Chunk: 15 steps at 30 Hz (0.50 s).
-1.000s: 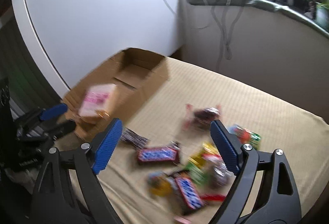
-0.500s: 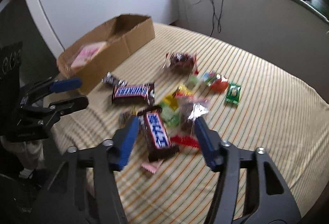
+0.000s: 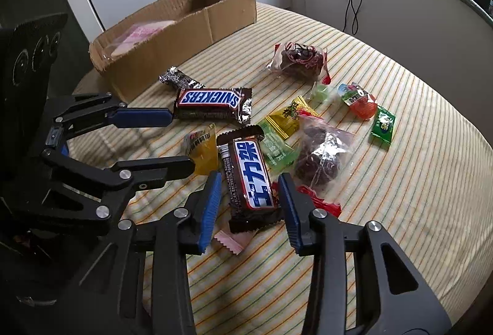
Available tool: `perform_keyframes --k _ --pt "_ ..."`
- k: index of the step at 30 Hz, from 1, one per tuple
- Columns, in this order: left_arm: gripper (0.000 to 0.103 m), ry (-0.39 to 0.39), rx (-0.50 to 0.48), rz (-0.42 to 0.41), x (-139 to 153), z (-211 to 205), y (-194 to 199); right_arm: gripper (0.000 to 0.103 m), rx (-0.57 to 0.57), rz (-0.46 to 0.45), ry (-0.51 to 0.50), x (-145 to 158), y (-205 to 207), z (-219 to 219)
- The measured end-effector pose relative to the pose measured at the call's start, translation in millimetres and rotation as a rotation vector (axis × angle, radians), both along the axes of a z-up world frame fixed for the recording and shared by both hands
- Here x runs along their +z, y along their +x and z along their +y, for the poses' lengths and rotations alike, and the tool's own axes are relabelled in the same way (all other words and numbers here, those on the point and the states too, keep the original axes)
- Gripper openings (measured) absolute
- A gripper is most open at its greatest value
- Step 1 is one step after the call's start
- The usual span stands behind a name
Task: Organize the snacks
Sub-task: 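Open the right tool and move it to the blue-labelled chocolate bar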
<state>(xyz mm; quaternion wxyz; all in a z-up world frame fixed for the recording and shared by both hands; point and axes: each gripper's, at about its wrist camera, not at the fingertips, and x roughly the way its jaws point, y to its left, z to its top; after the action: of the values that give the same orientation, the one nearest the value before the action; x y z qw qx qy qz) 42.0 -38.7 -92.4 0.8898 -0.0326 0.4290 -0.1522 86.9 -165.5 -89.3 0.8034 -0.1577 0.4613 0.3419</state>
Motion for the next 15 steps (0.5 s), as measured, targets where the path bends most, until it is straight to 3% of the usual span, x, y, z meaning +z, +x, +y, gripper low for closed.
perform_keyframes --k 9,15 --pt "0.052 0.022 -0.016 0.014 -9.2 -5.1 9.2 0.038 0.015 0.01 -0.019 -6.0 3.5 1.7" --pt "0.037 0.031 -0.031 0.007 -9.3 -8.6 9.7 0.035 0.019 0.021 -0.02 -8.3 5.9 1.7"
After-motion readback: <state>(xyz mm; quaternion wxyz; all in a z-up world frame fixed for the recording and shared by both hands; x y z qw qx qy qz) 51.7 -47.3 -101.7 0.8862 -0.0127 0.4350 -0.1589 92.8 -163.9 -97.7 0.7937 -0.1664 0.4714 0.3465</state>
